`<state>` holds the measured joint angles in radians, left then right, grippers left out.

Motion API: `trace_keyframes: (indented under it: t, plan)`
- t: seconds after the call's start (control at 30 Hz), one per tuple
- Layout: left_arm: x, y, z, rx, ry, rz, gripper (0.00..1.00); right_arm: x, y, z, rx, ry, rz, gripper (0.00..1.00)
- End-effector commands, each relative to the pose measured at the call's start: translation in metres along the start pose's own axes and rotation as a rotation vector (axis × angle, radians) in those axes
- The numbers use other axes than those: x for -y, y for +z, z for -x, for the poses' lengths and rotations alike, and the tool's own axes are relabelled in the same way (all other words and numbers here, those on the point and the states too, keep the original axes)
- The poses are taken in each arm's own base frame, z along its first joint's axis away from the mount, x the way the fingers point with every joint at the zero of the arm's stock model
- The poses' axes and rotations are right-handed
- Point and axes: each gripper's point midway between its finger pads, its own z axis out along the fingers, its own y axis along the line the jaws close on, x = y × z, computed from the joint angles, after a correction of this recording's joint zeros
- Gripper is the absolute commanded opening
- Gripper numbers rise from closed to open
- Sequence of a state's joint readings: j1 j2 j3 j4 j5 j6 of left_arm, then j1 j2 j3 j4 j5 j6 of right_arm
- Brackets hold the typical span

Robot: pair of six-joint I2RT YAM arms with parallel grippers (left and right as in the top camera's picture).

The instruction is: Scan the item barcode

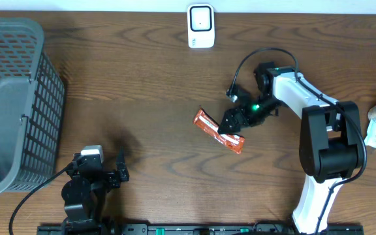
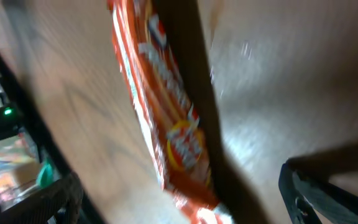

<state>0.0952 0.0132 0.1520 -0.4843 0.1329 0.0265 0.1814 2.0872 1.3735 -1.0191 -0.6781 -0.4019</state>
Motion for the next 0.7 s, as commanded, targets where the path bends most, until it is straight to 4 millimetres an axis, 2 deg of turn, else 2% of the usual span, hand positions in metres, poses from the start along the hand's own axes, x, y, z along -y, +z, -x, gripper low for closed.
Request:
trace_keyframes:
  t: [0.0, 0.23, 0.3, 0.47, 0.57, 0.67]
  plan:
    - [0.003, 0.003, -0.006, -0.014, -0.001, -0.018, 0.98, 0.023, 0.016, -0.01, -0.073, -0.037, -0.112, 0.99]
    - [0.003, 0.003, -0.006, -0.014, -0.001, -0.018, 0.98, 0.008, 0.038, -0.023, -0.15, -0.117, -0.084, 0.98]
    - [0.003, 0.003, -0.006, -0.014, -0.001, -0.018, 0.98, 0.005, 0.044, -0.03, -0.173, -0.133, -0.077, 0.91]
    - [0.003, 0.003, -0.006, -0.014, -0.001, -0.018, 0.98, 0.007, 0.053, -0.042, -0.199, -0.152, -0.064, 0.83]
    - [0.003, 0.003, -0.006, -0.014, -0.001, -0.018, 0.98, 0.009, 0.057, -0.047, -0.201, -0.157, -0.061, 0.73]
    - [0.003, 0.003, -0.006, -0.014, -0.001, -0.018, 0.98, 0.011, 0.061, -0.051, -0.201, -0.161, -0.061, 0.54]
